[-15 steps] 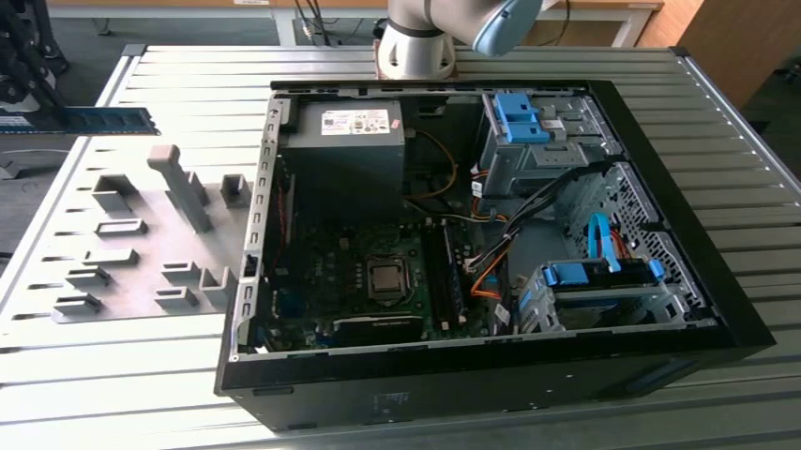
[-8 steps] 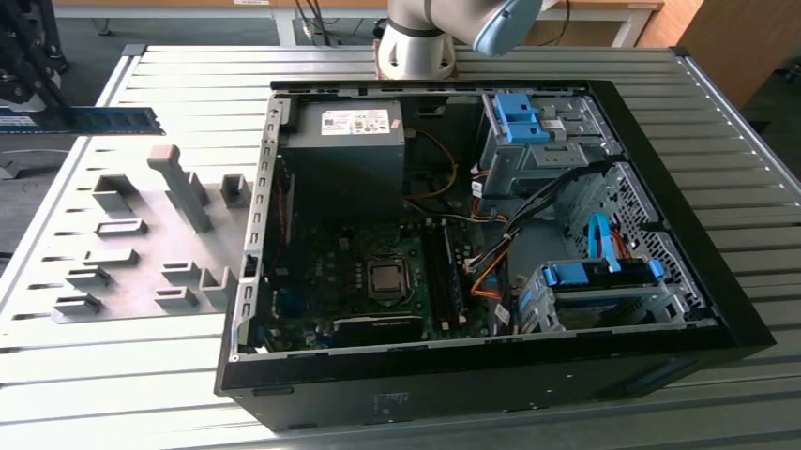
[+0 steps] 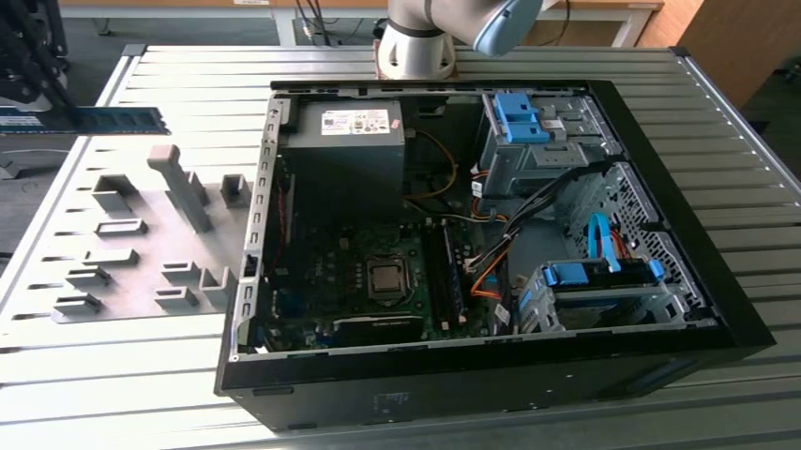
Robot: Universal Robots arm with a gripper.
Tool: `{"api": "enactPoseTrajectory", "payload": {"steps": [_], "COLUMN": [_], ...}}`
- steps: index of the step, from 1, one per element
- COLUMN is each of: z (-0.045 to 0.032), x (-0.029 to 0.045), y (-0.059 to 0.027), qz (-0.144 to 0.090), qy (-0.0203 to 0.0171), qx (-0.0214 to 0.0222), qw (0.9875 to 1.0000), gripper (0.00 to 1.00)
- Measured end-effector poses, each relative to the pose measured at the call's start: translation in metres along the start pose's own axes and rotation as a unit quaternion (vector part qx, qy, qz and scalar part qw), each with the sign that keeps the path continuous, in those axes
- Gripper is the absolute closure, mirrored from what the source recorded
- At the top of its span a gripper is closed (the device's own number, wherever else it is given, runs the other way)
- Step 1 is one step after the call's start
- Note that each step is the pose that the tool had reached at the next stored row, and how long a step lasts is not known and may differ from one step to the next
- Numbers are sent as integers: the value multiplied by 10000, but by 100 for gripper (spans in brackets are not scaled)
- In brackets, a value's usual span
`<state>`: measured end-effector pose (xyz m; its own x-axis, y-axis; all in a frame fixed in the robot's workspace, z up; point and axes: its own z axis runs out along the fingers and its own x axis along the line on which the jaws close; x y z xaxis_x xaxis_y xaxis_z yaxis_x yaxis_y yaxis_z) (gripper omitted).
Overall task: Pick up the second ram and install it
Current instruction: 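Pick up the second ram and move it above second insertion slot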
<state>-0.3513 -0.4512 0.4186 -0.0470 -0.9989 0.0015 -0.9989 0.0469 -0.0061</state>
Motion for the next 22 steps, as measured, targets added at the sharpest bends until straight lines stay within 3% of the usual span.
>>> {"api": "enactPoseTrajectory", "payload": {"steps": [22], "z": [1], "x": [-7], "y": [-143], "qz": [0], "qy": [0], "qx": [0], "qw": [10000], "gripper": [86]}}
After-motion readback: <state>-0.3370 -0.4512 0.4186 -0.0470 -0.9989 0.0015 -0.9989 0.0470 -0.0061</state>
